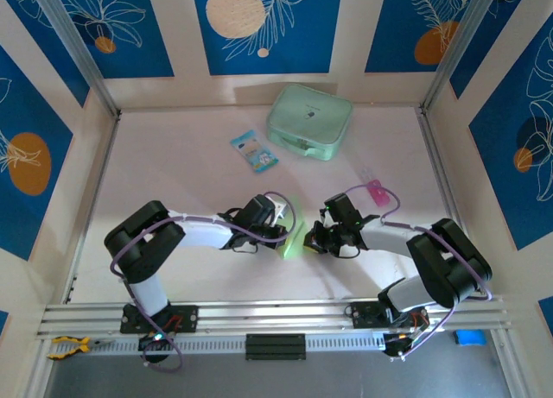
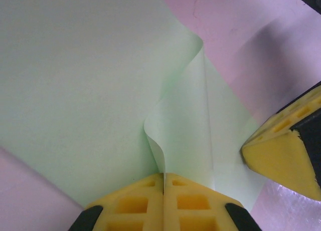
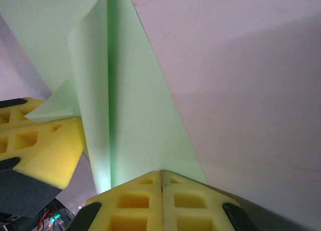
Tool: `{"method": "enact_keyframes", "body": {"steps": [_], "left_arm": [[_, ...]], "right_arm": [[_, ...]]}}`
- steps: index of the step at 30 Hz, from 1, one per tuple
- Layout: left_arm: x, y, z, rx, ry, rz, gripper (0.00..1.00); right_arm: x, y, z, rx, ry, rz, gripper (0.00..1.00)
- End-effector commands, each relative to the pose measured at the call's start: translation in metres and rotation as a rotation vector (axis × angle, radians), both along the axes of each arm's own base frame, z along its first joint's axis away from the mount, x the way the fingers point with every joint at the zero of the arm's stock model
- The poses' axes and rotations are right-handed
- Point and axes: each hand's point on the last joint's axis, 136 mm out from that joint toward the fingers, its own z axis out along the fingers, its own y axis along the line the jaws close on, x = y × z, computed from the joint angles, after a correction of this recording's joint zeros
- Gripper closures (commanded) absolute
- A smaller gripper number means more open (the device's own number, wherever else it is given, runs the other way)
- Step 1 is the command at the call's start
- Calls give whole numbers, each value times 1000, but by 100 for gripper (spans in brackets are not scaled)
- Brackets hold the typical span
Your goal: Fold a paper plane with a square sheet of paper (pick it up from the middle)
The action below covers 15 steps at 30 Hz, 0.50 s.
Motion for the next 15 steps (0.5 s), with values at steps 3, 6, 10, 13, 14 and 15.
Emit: {"method": "enact_keyframes", "body": {"steps": [3, 6, 10, 13, 14, 15], "left_arm": [[5, 6, 3, 7, -32, 20, 99], [7, 6, 6, 1, -44, 25, 99], [8, 9, 11, -6, -65, 34, 99], [9, 10, 15, -17, -84, 43, 99], [9, 10, 16, -22, -87, 44, 99], [9, 11, 16, -24, -90, 46, 98]], "right_arm": [[-20, -14, -22, -92, 105, -13, 100], [-20, -14, -22, -93, 106, -11, 100], [-20, -14, -22, -96, 108, -10, 100], [-21, -15, -23, -98, 109, -12, 100], [-21, -15, -23, -99, 109, -11, 100], [-21, -15, -23, -98, 108, -11, 100]]}}
